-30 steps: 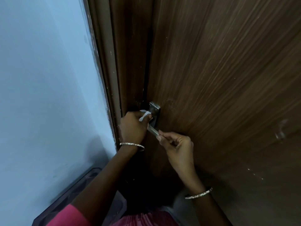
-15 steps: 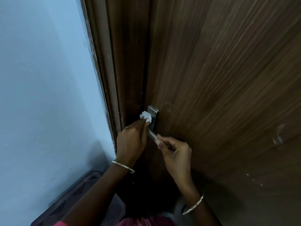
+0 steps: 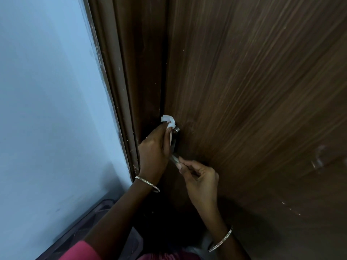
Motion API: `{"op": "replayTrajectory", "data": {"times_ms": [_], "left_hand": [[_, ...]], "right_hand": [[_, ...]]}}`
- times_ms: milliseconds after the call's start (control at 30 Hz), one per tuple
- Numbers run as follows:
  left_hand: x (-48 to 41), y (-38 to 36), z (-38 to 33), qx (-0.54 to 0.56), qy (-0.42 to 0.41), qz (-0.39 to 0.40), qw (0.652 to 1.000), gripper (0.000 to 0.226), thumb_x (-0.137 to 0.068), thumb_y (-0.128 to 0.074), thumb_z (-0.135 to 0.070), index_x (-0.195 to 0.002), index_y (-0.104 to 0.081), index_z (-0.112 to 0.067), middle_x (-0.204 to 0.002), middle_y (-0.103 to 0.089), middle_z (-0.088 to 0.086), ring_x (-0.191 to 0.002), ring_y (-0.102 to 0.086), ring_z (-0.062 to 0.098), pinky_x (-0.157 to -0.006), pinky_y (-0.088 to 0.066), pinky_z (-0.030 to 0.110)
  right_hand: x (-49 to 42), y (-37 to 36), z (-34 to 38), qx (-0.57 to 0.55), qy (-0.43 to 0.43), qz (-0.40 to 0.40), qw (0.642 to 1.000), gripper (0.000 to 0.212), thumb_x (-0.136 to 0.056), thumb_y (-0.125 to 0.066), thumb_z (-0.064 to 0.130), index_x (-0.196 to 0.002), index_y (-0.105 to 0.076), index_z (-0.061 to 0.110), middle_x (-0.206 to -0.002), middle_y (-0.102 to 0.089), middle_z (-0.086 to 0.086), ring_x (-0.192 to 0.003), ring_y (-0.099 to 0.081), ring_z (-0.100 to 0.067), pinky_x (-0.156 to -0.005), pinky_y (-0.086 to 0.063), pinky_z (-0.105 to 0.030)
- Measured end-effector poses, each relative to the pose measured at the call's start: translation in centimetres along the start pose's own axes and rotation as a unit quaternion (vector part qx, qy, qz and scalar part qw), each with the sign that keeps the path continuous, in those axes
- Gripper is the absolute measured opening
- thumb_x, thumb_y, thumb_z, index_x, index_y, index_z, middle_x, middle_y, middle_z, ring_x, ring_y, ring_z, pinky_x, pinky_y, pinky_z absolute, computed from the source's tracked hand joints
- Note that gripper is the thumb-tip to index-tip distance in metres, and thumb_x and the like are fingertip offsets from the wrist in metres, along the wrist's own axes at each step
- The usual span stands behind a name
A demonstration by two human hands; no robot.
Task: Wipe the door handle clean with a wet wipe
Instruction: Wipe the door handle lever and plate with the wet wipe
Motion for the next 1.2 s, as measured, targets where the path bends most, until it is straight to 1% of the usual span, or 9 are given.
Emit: {"op": "replayTrajectory", "data": {"times_ms": [100,333,433,500,567,667,900,1067,1200], "left_hand": [[-0.5,-0.2,0.1,-0.006,0.049,-0.007,0.999,0.020,-0.100,-0.056,-0.020,-0.100,-0.073,-0.010,-0.075,-0.072,0.002,-0.059,-0.057,0.003,-0.060,-0.034,-0.001],[1.4,-0.6,2.1,-0.006,0.131,0.038,0.991,0.027,-0.101,-0.052,-0.026,-0.093,-0.075,-0.012,-0.066,-0.067,0.002,-0.054,-0.059,0.012,-0.047,-0.031,0.006],[0.8,-0.3,1.5,0.010,0.121,0.025,0.992,0.026,-0.100,-0.054,-0.026,-0.096,-0.076,-0.012,-0.071,-0.072,0.004,-0.057,-0.060,0.009,-0.053,-0.034,0.001],[0.4,-0.2,1.1,0.039,0.111,0.009,0.993,0.023,-0.098,-0.059,-0.027,-0.107,-0.076,-0.015,-0.088,-0.076,-0.002,-0.074,-0.067,0.002,-0.066,-0.039,-0.001],[0.1,-0.1,0.7,0.082,0.079,-0.006,0.994,0.023,-0.095,-0.065,-0.023,-0.115,-0.073,-0.017,-0.106,-0.071,-0.010,-0.094,-0.063,-0.011,-0.084,-0.045,0.004],[0.3,-0.5,0.2,0.102,0.019,-0.022,0.994,0.025,-0.089,-0.071,-0.013,-0.114,-0.074,-0.014,-0.115,-0.068,-0.011,-0.109,-0.063,-0.004,-0.097,-0.047,0.014],[0.4,-1.1,1.5,0.147,0.110,-0.049,0.982,0.020,-0.087,-0.073,-0.015,-0.107,-0.076,-0.018,-0.109,-0.071,-0.015,-0.105,-0.064,-0.004,-0.093,-0.051,0.020],[1.0,-1.3,2.5,0.136,0.202,-0.038,0.969,0.025,-0.088,-0.072,-0.022,-0.112,-0.074,-0.015,-0.110,-0.075,-0.002,-0.098,-0.066,0.000,-0.092,-0.055,0.025],[1.6,-1.4,2.2,0.096,0.206,-0.012,0.974,0.024,-0.091,-0.069,-0.026,-0.111,-0.075,-0.014,-0.108,-0.076,0.005,-0.094,-0.068,0.010,-0.081,-0.047,0.002]], "right_hand": [[0.0,0.0,-0.1,-0.002,0.004,-0.003,1.000,0.017,-0.086,-0.078,0.011,-0.101,-0.080,0.018,-0.096,-0.079,0.015,-0.091,-0.073,0.006,-0.079,-0.057,-0.012],[0.1,-0.1,-0.1,-0.006,0.002,-0.002,1.000,0.017,-0.087,-0.077,0.015,-0.102,-0.079,0.022,-0.100,-0.078,0.018,-0.095,-0.073,0.004,-0.084,-0.059,-0.017],[0.0,0.0,-0.1,0.005,-0.001,0.000,1.000,0.017,-0.087,-0.077,0.017,-0.103,-0.079,0.021,-0.100,-0.079,0.017,-0.094,-0.074,0.003,-0.084,-0.060,-0.021],[0.1,-0.1,-0.2,0.000,-0.007,0.002,1.000,0.017,-0.087,-0.076,0.016,-0.103,-0.079,0.021,-0.100,-0.079,0.016,-0.094,-0.074,0.002,-0.084,-0.061,-0.024],[0.1,-0.1,-0.3,-0.012,-0.010,-0.002,1.000,0.017,-0.087,-0.076,0.013,-0.102,-0.079,0.019,-0.100,-0.079,0.014,-0.094,-0.074,0.001,-0.083,-0.061,-0.024],[0.2,-0.1,-0.3,-0.017,-0.004,-0.002,1.000,0.017,-0.088,-0.075,0.010,-0.103,-0.079,0.017,-0.101,-0.079,0.010,-0.095,-0.075,-0.001,-0.084,-0.061,-0.023],[0.2,-0.1,-0.1,-0.021,0.007,-0.006,1.000,0.017,-0.087,-0.076,0.011,-0.103,-0.080,0.016,-0.101,-0.079,0.010,-0.095,-0.074,0.001,-0.083,-0.060,-0.020],[0.2,-0.2,-0.2,-0.027,0.005,-0.008,1.000,0.016,-0.087,-0.077,0.012,-0.101,-0.080,0.018,-0.100,-0.079,0.013,-0.095,-0.074,0.002,-0.084,-0.060,-0.021],[0.2,-0.2,-0.3,-0.028,0.003,-0.009,1.000,0.016,-0.087,-0.077,0.015,-0.101,-0.080,0.023,-0.100,-0.079,0.016,-0.095,-0.074,0.000,-0.084,-0.061,-0.024]]}}
Point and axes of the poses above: each hand's wrist, its own x-axis away from the middle knuckle, its own y-axis out of the back of the hand, z = x × y, the point moved 3 cm from there along -x, towards the middle knuckle
